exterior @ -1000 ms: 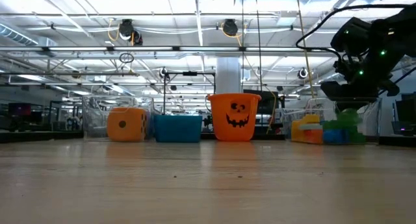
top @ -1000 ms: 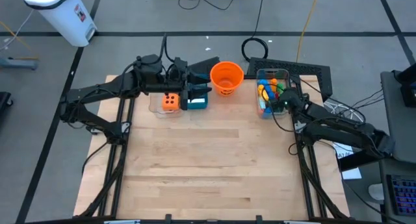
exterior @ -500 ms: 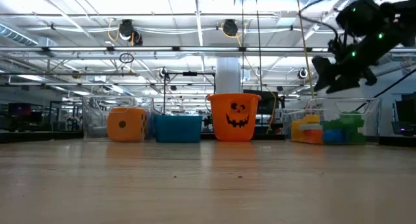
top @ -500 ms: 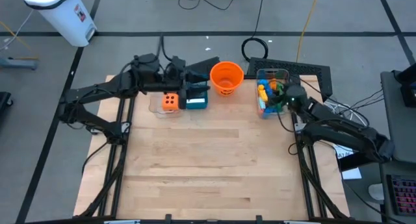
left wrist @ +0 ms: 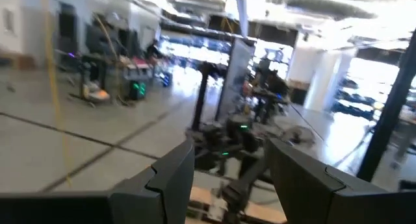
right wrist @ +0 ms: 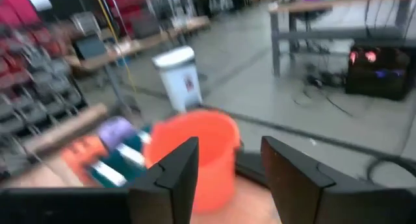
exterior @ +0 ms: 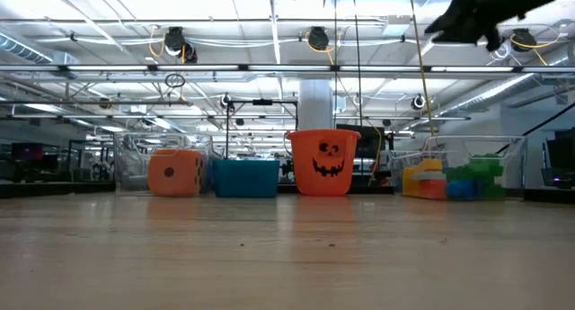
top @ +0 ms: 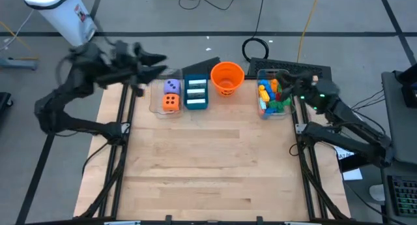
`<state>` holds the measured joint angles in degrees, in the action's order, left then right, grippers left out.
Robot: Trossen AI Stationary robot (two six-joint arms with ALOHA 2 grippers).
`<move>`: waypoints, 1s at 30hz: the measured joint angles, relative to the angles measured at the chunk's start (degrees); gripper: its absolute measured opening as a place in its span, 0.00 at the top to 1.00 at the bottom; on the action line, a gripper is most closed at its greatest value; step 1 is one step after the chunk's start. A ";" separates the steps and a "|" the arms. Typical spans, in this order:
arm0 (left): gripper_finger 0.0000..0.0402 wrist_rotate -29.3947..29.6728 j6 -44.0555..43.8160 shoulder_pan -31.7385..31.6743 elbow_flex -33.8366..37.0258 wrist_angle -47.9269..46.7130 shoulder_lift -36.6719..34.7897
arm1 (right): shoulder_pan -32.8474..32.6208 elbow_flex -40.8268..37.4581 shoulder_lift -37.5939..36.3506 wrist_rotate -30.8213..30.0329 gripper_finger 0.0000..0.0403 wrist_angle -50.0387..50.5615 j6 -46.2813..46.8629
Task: Pick & Place Toys
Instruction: Return to Home Position
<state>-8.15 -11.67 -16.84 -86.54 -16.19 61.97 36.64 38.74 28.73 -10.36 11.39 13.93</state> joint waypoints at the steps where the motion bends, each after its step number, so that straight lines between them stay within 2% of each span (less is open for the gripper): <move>1: 0.50 0.65 0.35 -0.31 0.00 -0.85 -1.50 | 0.01 0.91 -1.14 -0.08 0.62 -0.01 0.03; 8: 0.50 4.06 2.59 -0.77 2.22 -3.63 -10.43 | 0.01 3.54 -11.95 -1.52 0.69 0.37 -2.66; 14: 0.50 6.45 0.58 -0.77 11.66 -1.25 -16.16 | 0.01 3.52 -20.61 -2.71 0.74 4.77 -2.97; 19: 0.50 6.91 -0.96 -0.77 22.26 6.97 -19.65 | 0.02 3.46 -23.83 -3.53 0.79 10.11 -3.50; 23: 0.50 10.36 -1.91 -0.77 31.52 13.53 -22.38 | 0.03 1.14 -25.41 -3.39 0.84 11.07 -2.24; 30: 0.50 11.31 -5.96 -1.52 46.32 28.51 -25.09 | 0.03 -9.11 -26.80 -0.14 0.94 1.43 0.28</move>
<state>3.16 -17.63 -18.36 -40.23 12.33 36.88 36.67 29.63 1.93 -10.50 12.83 14.21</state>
